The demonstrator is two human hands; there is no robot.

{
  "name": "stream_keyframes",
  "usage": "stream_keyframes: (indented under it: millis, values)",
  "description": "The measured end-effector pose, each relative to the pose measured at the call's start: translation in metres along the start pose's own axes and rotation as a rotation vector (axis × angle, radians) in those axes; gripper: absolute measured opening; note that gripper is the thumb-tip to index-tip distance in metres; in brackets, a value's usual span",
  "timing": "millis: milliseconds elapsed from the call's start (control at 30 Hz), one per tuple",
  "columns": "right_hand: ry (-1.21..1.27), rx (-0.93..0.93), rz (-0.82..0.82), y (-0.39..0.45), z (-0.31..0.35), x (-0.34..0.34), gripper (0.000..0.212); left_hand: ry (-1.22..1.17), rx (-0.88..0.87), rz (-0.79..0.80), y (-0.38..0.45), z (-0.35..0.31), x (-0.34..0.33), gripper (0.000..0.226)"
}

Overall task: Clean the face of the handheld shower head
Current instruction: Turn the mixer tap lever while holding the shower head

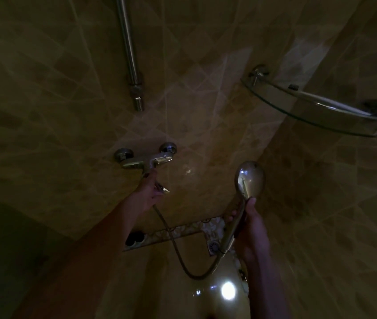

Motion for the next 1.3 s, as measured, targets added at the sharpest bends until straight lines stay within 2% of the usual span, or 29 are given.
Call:
stream_keyframes:
  millis: [133,367,500,633,833,1100,1300]
  values:
    - [-0.019,-0.003,-0.039,-0.003,0.0,0.008,0.053,0.011,-0.009,0.004,0.0,0.002,0.001,0.076]
    - [-0.022,0.009,-0.022,-0.012,0.001,0.006,0.043,0.034,-0.004,0.031,-0.01,-0.001,-0.003,0.064]
    - [-0.023,0.004,-0.028,-0.012,0.002,0.002,0.045,0.013,0.001,0.041,-0.012,-0.002,-0.003,0.063]
    - [-0.026,0.018,-0.016,-0.011,0.004,0.002,0.049,0.007,0.0,0.048,-0.011,-0.001,-0.002,0.048]
    - [-0.014,0.027,0.001,-0.01,0.008,0.0,0.046,0.009,-0.001,0.05,-0.005,0.0,0.0,0.041]
    - [-0.046,-0.005,-0.015,-0.004,0.006,0.003,0.052,0.026,-0.004,0.042,0.002,0.004,0.003,0.042]
    - [-0.048,-0.014,-0.013,-0.005,0.007,0.002,0.047,-0.002,0.004,0.066,0.001,0.003,0.004,0.063]
Point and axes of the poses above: each hand's wrist, its own y-axis towards the middle knuckle, its own x-axis out of the back of the hand, z = x × y, the point moved 4 cm from there along y, towards the middle knuckle, and after that the axes turned 10 degrees about z, right-handed, at the moved point
